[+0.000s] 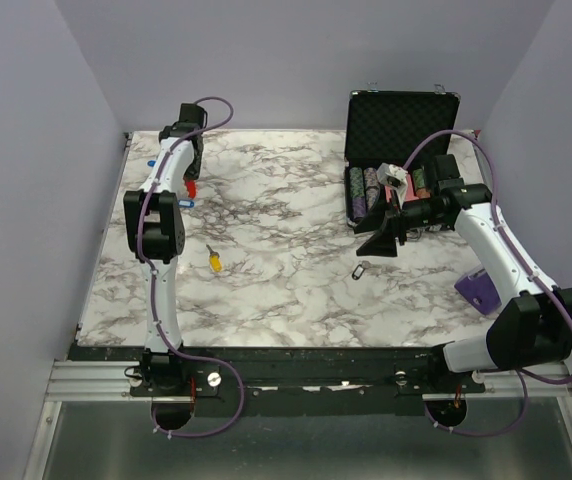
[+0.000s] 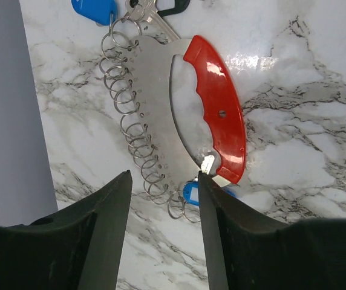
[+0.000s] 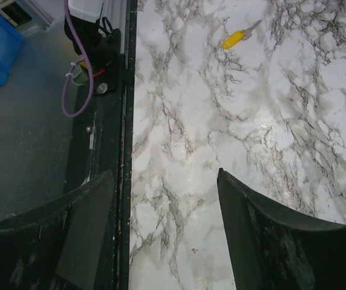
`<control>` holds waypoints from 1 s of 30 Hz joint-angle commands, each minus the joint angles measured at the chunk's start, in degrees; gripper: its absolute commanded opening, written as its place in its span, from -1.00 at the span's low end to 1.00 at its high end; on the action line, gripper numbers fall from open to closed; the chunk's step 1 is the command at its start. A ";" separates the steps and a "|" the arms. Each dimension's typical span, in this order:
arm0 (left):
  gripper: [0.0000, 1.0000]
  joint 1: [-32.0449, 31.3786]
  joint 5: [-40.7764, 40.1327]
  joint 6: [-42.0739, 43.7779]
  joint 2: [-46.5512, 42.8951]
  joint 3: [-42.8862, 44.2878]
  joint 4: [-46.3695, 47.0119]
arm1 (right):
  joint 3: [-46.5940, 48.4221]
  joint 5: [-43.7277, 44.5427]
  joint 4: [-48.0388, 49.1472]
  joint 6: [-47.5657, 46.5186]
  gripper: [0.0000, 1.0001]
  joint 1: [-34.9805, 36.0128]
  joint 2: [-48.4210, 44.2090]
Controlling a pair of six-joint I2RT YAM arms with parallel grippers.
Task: Put the keys on the keyring
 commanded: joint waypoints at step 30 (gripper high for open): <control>0.21 -1.92 7.89 1.50 -33.46 -39.64 16.16 | 1.20 -3.61 -4.65 -6.86 0.56 1.99 3.71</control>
